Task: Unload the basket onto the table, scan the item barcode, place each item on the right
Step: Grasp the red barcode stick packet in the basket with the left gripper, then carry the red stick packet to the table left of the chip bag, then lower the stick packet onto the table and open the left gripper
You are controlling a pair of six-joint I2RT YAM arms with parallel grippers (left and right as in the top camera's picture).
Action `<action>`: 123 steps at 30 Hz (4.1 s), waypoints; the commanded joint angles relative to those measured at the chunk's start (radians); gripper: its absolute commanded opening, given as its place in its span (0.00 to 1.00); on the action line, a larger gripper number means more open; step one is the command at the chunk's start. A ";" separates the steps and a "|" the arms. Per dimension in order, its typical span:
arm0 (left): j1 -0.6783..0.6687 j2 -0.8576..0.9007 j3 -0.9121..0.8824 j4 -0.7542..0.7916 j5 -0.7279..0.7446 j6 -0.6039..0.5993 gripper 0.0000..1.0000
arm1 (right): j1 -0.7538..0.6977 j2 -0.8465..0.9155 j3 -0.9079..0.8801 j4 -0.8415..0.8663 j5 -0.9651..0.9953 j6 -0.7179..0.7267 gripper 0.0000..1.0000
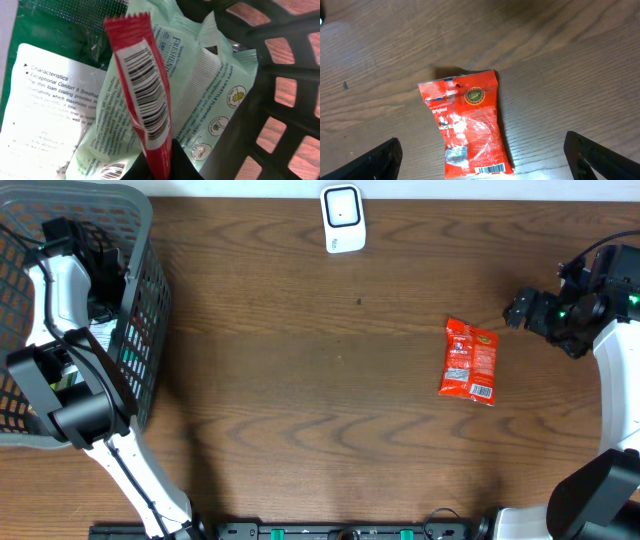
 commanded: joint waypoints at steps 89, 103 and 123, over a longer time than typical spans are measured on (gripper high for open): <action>-1.135 0.004 -0.340 0.742 0.259 -0.365 0.61 | -0.006 0.004 0.010 -0.002 -0.005 -0.010 0.99; -1.160 -0.028 -0.355 0.575 0.073 -0.365 0.12 | -0.006 0.004 0.010 -0.002 -0.005 -0.010 0.99; -1.260 -0.005 -0.376 0.601 0.016 -0.415 0.14 | -0.006 0.004 0.010 -0.002 -0.005 -0.010 0.99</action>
